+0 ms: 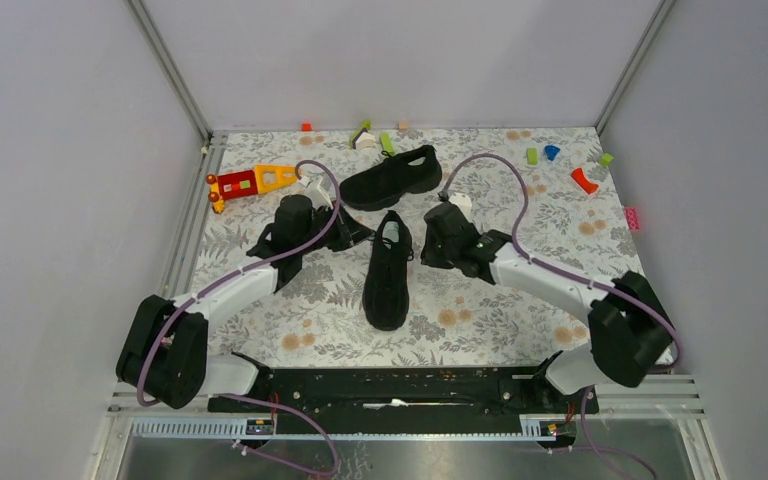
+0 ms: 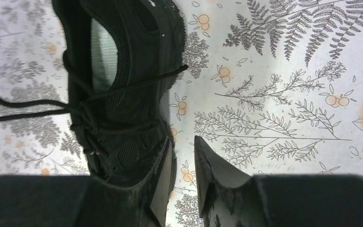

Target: Tie the shoes

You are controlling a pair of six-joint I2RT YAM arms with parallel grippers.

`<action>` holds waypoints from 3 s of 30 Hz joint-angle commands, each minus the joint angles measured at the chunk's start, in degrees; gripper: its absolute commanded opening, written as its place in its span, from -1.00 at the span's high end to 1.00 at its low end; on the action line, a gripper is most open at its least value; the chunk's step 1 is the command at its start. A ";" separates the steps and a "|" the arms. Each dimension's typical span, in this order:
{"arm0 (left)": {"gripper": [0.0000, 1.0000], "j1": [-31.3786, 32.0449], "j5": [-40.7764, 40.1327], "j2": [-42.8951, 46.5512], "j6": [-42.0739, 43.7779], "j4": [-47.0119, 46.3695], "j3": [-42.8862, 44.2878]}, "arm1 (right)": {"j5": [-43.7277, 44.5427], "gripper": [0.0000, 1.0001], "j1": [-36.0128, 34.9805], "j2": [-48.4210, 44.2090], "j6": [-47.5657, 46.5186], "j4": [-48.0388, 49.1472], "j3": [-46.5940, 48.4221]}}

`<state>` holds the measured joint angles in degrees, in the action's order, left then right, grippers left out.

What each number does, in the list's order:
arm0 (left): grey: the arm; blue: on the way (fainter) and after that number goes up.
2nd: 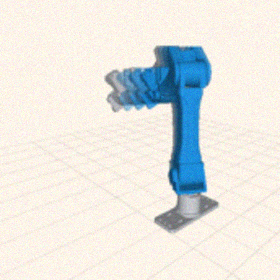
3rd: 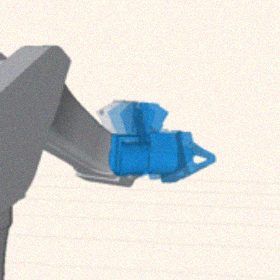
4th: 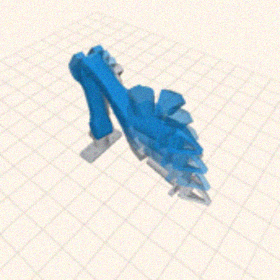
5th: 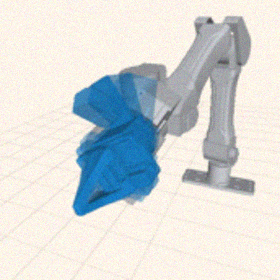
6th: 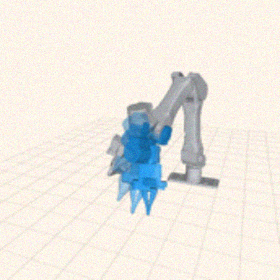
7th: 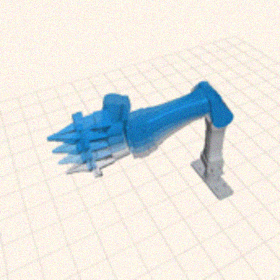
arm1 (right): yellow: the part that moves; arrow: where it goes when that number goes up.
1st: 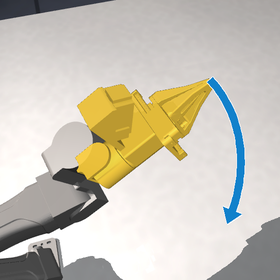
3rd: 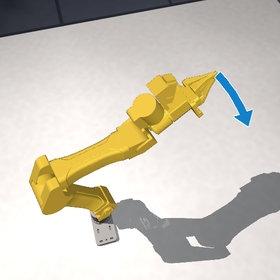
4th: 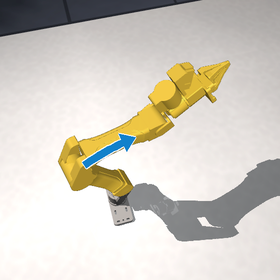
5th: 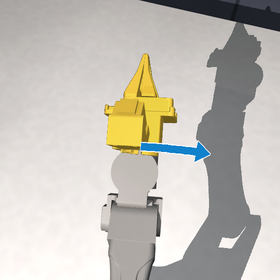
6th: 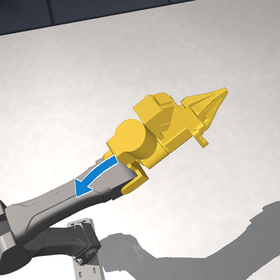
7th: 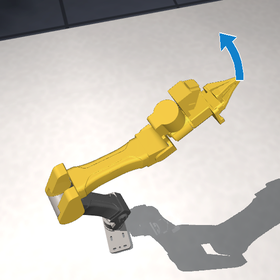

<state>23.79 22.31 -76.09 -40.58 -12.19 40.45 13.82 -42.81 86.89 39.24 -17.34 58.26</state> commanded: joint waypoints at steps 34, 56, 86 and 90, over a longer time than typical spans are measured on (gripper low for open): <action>1.00 0.91 1.46 1.12 0.19 -4.92 -0.99 | -28.86 0.07 10.11 4.82 27.22 59.13 -25.09; 1.00 0.99 -1.14 6.19 1.36 -1.31 -2.71 | -22.52 1.00 6.48 -4.70 17.94 44.16 -22.88; 1.00 -2.60 -18.06 -1.34 -0.99 9.48 -8.04 | -3.08 1.00 4.17 -1.18 16.63 12.90 -9.13; 1.00 -3.66 -18.53 -4.57 -1.51 9.78 -6.70 | 4.72 1.00 3.01 0.64 19.09 3.32 -4.74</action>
<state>22.06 10.50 -78.50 -42.06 -5.17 31.40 7.49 -38.72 85.84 56.45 -1.93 48.71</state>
